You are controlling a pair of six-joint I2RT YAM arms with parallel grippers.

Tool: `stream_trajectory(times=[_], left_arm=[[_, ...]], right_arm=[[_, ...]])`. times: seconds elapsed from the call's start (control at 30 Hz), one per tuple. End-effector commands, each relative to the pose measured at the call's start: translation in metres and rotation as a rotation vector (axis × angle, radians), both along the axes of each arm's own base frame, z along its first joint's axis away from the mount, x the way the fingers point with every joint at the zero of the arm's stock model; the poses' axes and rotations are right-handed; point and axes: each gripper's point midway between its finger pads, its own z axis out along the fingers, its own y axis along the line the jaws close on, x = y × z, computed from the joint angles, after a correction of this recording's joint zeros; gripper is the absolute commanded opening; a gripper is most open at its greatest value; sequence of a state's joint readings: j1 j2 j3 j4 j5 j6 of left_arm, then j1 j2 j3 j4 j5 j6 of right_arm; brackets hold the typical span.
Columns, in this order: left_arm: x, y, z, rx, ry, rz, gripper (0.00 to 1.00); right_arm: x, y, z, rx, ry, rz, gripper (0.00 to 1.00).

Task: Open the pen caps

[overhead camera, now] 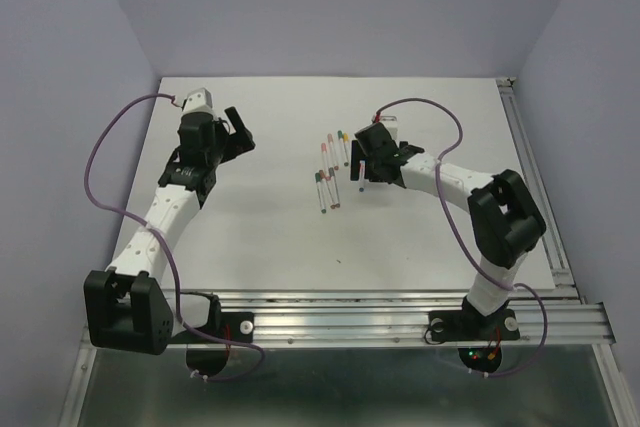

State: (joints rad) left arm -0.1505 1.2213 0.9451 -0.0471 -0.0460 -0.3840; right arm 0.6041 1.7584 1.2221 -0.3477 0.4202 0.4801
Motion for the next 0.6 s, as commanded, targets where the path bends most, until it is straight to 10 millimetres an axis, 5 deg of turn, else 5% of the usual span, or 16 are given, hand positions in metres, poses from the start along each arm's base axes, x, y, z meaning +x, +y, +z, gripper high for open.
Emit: stream_trajectory(times=[0.0, 0.27, 0.57], left_arm=[[-0.001, -0.001, 0.021, -0.017, -0.075, -0.001, 0.99], [-0.002, 0.001, 0.019, -0.008, -0.073, 0.006, 0.99], [-0.003, 0.005, 0.019, -0.008, -0.075, 0.027, 0.99]], right_arm=[[0.015, 0.003, 0.003, -0.024, -0.013, -0.049, 1.0], [0.024, 0.011, -0.027, -0.052, 0.036, -0.037, 0.87], [0.034, 0.012, -0.046, -0.07, 0.041, -0.08, 0.58]])
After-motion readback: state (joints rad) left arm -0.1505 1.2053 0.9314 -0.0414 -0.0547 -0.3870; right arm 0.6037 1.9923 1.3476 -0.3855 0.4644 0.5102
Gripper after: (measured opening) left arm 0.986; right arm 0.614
